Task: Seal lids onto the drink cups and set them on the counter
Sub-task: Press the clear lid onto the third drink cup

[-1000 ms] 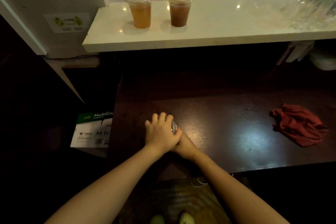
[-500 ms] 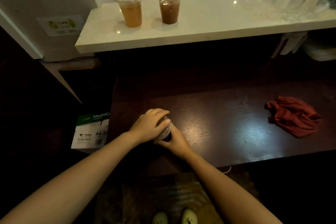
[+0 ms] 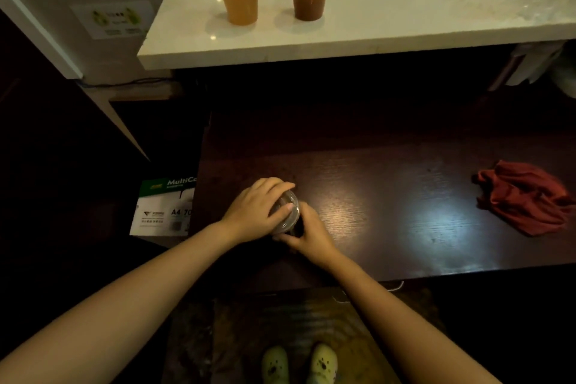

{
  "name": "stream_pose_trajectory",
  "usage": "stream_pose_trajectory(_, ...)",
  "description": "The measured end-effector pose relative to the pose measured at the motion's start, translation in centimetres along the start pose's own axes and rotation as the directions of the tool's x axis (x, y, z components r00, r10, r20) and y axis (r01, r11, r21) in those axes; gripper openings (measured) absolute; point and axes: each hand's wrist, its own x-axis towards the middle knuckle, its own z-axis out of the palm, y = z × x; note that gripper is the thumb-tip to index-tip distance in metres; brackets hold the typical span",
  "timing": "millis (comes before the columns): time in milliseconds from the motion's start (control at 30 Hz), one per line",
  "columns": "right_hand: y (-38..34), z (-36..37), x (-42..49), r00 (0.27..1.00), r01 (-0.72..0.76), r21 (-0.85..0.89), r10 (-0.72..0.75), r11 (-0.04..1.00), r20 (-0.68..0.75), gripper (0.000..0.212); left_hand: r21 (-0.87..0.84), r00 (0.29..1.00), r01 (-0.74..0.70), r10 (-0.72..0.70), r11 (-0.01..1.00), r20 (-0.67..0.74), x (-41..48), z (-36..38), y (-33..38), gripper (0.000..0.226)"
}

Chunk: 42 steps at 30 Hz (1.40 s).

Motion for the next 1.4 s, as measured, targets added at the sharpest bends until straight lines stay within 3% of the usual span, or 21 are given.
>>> stream_pose_trajectory(167, 0.2, -0.9, 1.5, 0.989, 0.049, -0.016, -0.046, 0.999, 0.142, 0.068, -0.042, 0.993, -0.119, 0.119, 0.992, -0.01, 0.2, -0.3, -0.7, 0.059)
stream_pose_trajectory(400, 0.2, -0.4, 1.2, 0.991, 0.116, -0.063, -0.112, 0.991, 0.071, 0.063, -0.023, 0.99, -0.137, 0.138, 0.99, 0.042, 0.3, -0.6, -0.6, 0.057)
stream_pose_trajectory(533, -0.1, 0.4, 0.7, 0.994, 0.096, -0.087, -0.1, 0.992, -0.043, 0.065, 0.117, 0.97, -0.208, 0.189, 0.971, 0.156, 1.0, -1.6, -1.1, 0.051)
stream_pose_trajectory(600, -0.2, 1.3, 0.4, 0.987, 0.075, -0.109, -0.089, 0.991, -0.131, 0.063, 0.187, 0.99, -0.105, 0.086, 0.977, 0.111, 0.9, -1.1, -0.9, 0.056)
stream_pose_trajectory(667, -0.4, 2.1, 0.1, 0.98, 0.048, -0.134, -0.072, 0.99, -0.187, 0.062, 0.126, 0.992, 0.12, -0.125, 0.985, 0.031, 0.5, 0.1, 0.3, 0.062)
stream_pose_trajectory(733, -0.4, 2.8, -0.2, 0.974, 0.033, -0.143, -0.063, 0.989, -0.216, 0.063, 0.082, 0.973, 0.229, -0.225, 0.97, -0.046, 0.3, 1.2, 1.4, 0.062)
stream_pose_trajectory(833, -0.5, 2.6, -0.4, 0.981, 0.021, -0.107, -0.041, 0.994, -0.189, 0.058, 0.093, 0.979, 0.167, -0.154, 0.982, -0.132, 0.2, 1.1, 1.4, 0.054)
stream_pose_trajectory(933, -0.6, 1.0, 0.0, 0.995, 0.062, -0.044, -0.065, 0.997, -0.081, 0.055, 0.052, 0.99, 0.061, -0.054, 0.997, -0.128, 0.2, 0.7, 1.0, 0.047)
stream_pose_trajectory(1100, -0.8, -0.6, 1.3, 0.989, 0.113, -0.018, -0.111, 0.993, 0.1, 0.062, 0.004, 0.995, -0.014, 0.014, 1.0, -0.097, 0.3, 0.2, 0.7, 0.057)
stream_pose_trajectory(1400, -0.5, 0.4, 1.0, 0.995, 0.096, -0.032, -0.097, 0.995, -0.006, 0.06, 0.049, 0.997, -0.071, 0.071, 0.996, -0.012, 0.6, -0.3, 0.5, 0.056)
